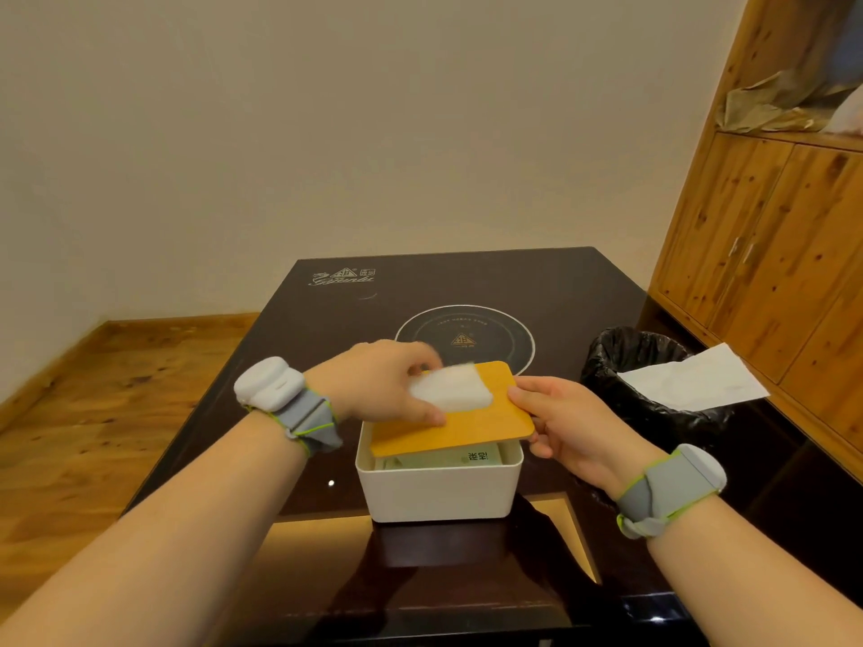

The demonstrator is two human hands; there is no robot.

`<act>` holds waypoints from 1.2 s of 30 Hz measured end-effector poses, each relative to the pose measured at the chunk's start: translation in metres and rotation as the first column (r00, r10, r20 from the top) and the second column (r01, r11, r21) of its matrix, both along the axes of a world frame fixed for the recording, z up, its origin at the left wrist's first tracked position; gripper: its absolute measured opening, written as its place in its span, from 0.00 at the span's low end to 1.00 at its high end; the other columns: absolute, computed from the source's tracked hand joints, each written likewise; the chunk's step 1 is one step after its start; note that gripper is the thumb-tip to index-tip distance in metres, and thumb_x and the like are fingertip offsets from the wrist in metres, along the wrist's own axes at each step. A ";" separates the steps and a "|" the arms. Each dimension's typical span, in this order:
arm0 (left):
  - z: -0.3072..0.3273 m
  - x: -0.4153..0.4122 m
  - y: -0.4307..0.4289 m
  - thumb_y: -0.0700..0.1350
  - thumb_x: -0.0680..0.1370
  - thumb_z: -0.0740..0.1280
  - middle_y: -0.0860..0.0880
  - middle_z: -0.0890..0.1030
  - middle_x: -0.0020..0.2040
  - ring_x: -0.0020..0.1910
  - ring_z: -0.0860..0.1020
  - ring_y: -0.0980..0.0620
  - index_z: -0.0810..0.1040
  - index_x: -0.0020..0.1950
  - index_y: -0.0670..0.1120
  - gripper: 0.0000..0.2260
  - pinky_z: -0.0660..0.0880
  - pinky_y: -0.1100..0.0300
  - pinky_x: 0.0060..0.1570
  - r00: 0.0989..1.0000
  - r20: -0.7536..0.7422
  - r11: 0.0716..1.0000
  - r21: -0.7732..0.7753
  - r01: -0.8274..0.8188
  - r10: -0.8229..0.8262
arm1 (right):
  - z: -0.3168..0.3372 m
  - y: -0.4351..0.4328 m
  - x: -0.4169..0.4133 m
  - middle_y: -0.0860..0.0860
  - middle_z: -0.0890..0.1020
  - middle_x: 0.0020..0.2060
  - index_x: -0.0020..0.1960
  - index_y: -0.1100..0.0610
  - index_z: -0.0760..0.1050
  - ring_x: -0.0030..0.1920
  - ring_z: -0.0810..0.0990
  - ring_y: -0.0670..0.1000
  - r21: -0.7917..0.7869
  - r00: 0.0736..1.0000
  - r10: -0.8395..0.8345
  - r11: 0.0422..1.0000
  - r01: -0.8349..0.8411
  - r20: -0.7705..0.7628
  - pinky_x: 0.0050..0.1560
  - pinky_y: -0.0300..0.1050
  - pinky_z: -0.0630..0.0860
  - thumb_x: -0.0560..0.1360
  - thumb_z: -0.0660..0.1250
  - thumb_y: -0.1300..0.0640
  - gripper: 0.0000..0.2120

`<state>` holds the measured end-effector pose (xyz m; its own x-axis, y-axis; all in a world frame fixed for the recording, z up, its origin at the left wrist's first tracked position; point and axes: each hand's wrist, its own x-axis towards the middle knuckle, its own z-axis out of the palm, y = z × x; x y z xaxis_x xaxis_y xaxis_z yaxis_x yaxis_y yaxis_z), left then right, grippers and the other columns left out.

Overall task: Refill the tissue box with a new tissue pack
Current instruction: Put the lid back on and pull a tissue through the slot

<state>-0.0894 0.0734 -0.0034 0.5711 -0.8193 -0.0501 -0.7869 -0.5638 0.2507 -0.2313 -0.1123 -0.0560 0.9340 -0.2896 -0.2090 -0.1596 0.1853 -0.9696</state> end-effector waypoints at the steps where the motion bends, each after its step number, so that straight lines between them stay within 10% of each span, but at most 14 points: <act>1: 0.001 0.001 0.004 0.64 0.68 0.71 0.62 0.72 0.42 0.45 0.73 0.56 0.76 0.58 0.60 0.21 0.67 0.60 0.46 0.999 0.034 0.999 0.034 -0.018 0.017 | -0.001 0.000 -0.002 0.49 0.73 0.25 0.64 0.62 0.76 0.23 0.69 0.45 0.002 1.000 0.006 1.000 -0.006 0.002 0.18 0.36 0.63 0.81 0.60 0.61 0.14; 5: -0.001 -0.002 0.012 0.56 0.70 0.73 0.58 0.76 0.41 0.44 0.76 0.54 0.81 0.45 0.56 0.07 0.71 0.64 0.39 0.993 -0.118 0.992 -0.117 -0.037 0.023 | -0.004 0.001 -0.009 0.49 0.73 0.25 0.62 0.62 0.77 0.23 0.68 0.44 0.009 1.000 0.011 1.000 -0.011 0.011 0.18 0.36 0.63 0.81 0.59 0.61 0.13; 12: -0.019 -0.011 0.026 0.51 0.68 0.77 0.54 0.72 0.31 0.30 0.68 0.59 0.77 0.48 0.52 0.13 0.68 0.66 0.33 0.950 -0.310 0.851 -0.505 -0.144 -0.024 | -0.004 0.007 -0.016 0.49 0.73 0.27 0.55 0.57 0.80 0.24 0.68 0.44 -0.006 0.999 -0.025 1.000 0.025 0.027 0.19 0.36 0.64 0.81 0.59 0.61 0.11; 22: -0.065 -0.018 0.065 0.58 0.82 0.51 0.57 0.72 0.68 0.63 0.74 0.54 0.69 0.70 0.58 0.18 0.69 0.59 0.61 0.804 -0.564 0.754 -0.442 -0.486 0.187 | -0.015 0.012 -0.021 0.46 0.72 0.24 0.54 0.54 0.82 0.23 0.67 0.46 -0.249 0.997 -0.068 0.966 0.076 0.040 0.21 0.39 0.66 0.82 0.59 0.58 0.12; 26: -0.081 -0.033 0.061 0.63 0.80 0.47 0.60 0.62 0.75 0.72 0.62 0.60 0.59 0.76 0.63 0.23 0.57 0.62 0.68 0.764 -0.634 0.741 -0.455 -0.495 0.121 | -0.022 0.019 -0.019 0.45 0.71 0.22 0.61 0.50 0.77 0.19 0.70 0.44 -0.524 0.990 -0.139 0.841 0.132 0.027 0.23 0.38 0.66 0.81 0.59 0.54 0.13; 30: -0.091 -0.040 0.051 0.62 0.81 0.47 0.59 0.58 0.77 0.69 0.55 0.67 0.56 0.76 0.64 0.22 0.52 0.65 0.66 0.759 -0.637 0.692 -0.488 -0.532 0.135 | -0.024 0.031 -0.015 0.45 0.75 0.31 0.67 0.52 0.72 0.38 0.77 0.47 -0.738 0.983 -0.176 0.656 0.162 0.060 0.38 0.42 0.70 0.80 0.57 0.51 0.17; 36: -0.098 -0.036 0.046 0.76 0.69 0.54 0.62 0.59 0.76 0.76 0.55 0.58 0.58 0.70 0.73 0.30 0.51 0.49 0.76 0.598 -0.801 0.589 -0.472 -0.656 0.025 | -0.017 0.041 -0.015 0.48 0.80 0.40 0.59 0.50 0.71 0.44 0.79 0.53 -0.862 0.978 -0.205 0.491 0.126 0.027 0.44 0.50 0.75 0.80 0.52 0.50 0.13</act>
<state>-0.1258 0.1194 -0.1011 0.8565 -0.5084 -0.0892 0.0144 -0.1492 0.9887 -0.2466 -0.0711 -0.0734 0.8432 -0.5104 0.1686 -0.2913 -0.6975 -0.6547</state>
